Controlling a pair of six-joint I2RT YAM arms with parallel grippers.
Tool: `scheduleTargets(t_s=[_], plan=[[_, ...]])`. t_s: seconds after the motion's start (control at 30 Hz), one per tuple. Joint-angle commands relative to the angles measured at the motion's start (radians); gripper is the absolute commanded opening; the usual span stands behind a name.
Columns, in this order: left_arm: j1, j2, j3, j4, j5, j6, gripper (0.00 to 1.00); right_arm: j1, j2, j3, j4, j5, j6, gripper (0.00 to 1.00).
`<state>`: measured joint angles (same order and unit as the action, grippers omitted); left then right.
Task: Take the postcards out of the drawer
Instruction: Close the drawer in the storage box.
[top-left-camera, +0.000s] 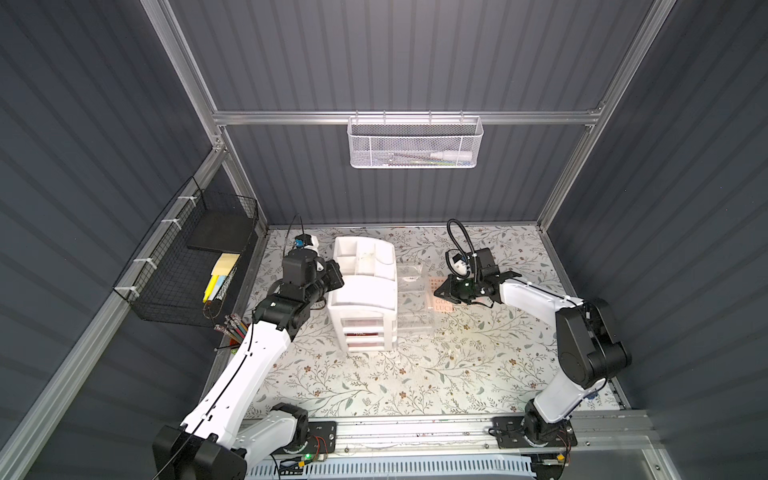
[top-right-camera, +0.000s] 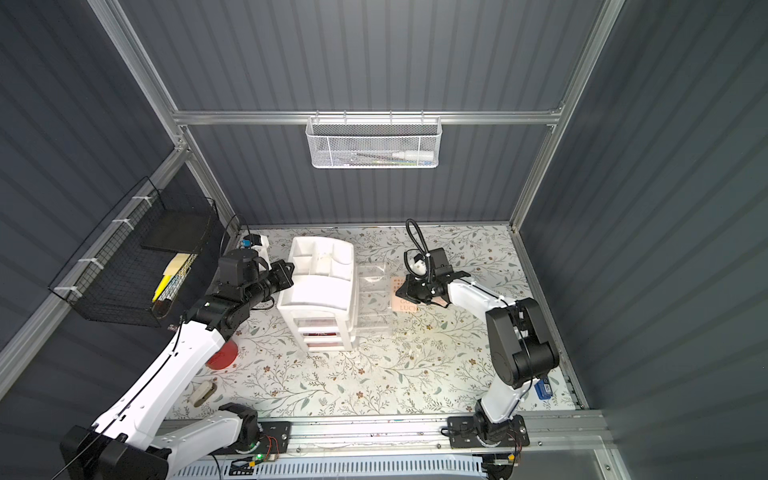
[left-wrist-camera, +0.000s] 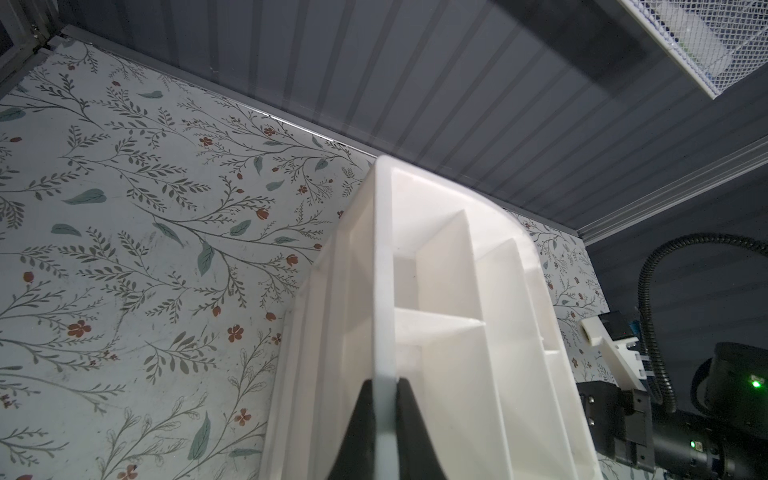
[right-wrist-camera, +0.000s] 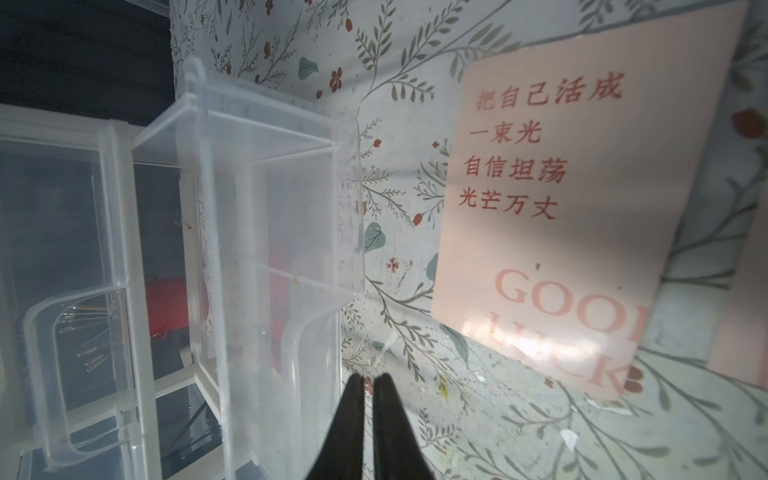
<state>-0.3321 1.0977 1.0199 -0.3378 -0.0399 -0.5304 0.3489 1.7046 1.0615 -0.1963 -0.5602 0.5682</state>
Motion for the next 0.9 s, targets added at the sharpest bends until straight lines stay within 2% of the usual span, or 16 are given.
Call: scheduleTargets(t_s=[0.0,0.87], plan=[[0.002,0.024,-0.025,-0.048,0.012,0.026,0.0,0.027,0.024,0.024,0.026,0.008,0.026,0.11],[0.002,0.017,-0.029,-0.048,0.02,0.02,0.0,0.162,0.059,0.069,0.077,0.007,0.081,0.12]])
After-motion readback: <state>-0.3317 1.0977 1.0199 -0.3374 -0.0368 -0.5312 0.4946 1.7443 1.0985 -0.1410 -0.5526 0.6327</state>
